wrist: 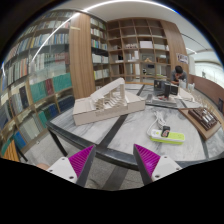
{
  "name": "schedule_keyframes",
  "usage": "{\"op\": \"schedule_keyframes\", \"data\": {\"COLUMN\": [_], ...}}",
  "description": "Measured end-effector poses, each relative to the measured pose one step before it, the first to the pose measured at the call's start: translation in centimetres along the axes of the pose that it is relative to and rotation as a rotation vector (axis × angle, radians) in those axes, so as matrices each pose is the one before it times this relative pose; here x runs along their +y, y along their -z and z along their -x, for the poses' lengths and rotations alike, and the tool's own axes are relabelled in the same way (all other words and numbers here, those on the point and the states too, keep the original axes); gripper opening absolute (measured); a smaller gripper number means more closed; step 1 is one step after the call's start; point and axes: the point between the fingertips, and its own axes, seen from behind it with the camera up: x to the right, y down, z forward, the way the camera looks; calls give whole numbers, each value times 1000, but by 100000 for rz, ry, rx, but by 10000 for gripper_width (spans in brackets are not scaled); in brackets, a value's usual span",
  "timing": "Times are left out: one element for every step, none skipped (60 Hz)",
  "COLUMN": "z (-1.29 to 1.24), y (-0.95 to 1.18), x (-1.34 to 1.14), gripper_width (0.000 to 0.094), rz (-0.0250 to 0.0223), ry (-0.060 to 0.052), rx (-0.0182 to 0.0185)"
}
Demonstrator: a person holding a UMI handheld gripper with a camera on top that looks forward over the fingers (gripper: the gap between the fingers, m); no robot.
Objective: Unplug charger
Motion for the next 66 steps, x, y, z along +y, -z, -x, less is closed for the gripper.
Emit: {"op": "schedule_keyframes", "data": {"z": [-250,-393,-494,-566,-723,-672,-698,-754,-941,-677,-759,-853,-883,-173,-1625,-744,-765,-766,-756,-807,60,-826,-1200,-797,-792,-360,-584,-476,-440,-382,-199,-514,-233,-192,-122,188,235,-134,156,109,83,31,450,-163,-647,-402,203,-63,-5,14,-19,-15,-72,135,25,-15,3,-12,16,18,4,-30,-15,-15,44,38], "y": [35,-148,-294,-343,-558,-481,-546,-564,-871,-658,-547,-578,-606,1136,-1593,-608,-719,-726,-787,-826,398,-744,-910,-772,-791,-607,-754,-740,-715,-693,-754,-472,-631,-605,-601,-716,-762,-382,-519,-461,-422,-386,-425,-302,-202,-330,-40,32,39,49,43,-4,21,10,-14,-12,2,-5,-9,-18,-13,-15,-31,-29,7,-10], "x": [-75,-93,-123,-101,-169,-116,-98,-67,1,-34,5,28,15,165,-194,-4,-24,-52,-85,-90,-82,-73,-28,-14,-21,-18,30,30,12,-61,-191,25,-29,7,33,-72,-109,15,74,182,213,201,261,-109,-237,256,155,-223,63,23,-62,-4,-105,83,22,4,11,-59,-25,-78,-43,-44,-18,27,-12,5], "gripper_width": [789,788,788,787,787,787,787,787,787,788,786,788,788,788,787,789,790,790,789,788,788,788,786,787,786,786,785,786,784,780,779,779,778,781,779,775,768,757,740,714,677,649,570,472,423,374,299,296,289,265,260,238,231,220,200,195,181,173,168,153,145,141,130,127,125,123], "rz": [-90,-47,13,68,84,87,103,112,139,269,356,381,352,433,123,247,189,85,20,-24,305,16,-43,9,93,277,304,374,242,-25,-271,-420,-308,-67,100,4,-370,-311,-14,435,610,530,311,-778,-1473,494,128,-1274,-309,-217,-781,-611,-781,-600,-275,-147,39,-133,-66,-259,-115,57,278,700,778,1026], "ry": [65,122,159,71,-11,-30,-14,-40,-108,-143,-147,-184,-319,-633,-537,-766,-758,-629,-542,-377,-342,-184,-170,-166,-194,-181,-140,-124,-152,-89,108,194,429,652,970,1216,1384,1282,1310,1104,705,303,327,-847,-707,655,106,-1141,-1569,-1656,-2067,-1876,-1263,-528,546,929,220,-477,-753,-217,255,25,-94,-290,-321,-204], "rx": [1105,1151,1186,1195,1214,1208,1161,1203,1036,1509,1699,1864,1902,2160,1085,1427,1261,1163,1141,1187,1924,1431,1134,1601,1592,1904,1113,847,751,713,634,41,406,383,286,433,-35,-567,-531,-347,-217,-88,171,-121,2332,1914,-634,81,-339,-315,-120,-242,-84,-221,14,168,190,133,43,-118,-85,-214,-131,-149,-412,-665]}}
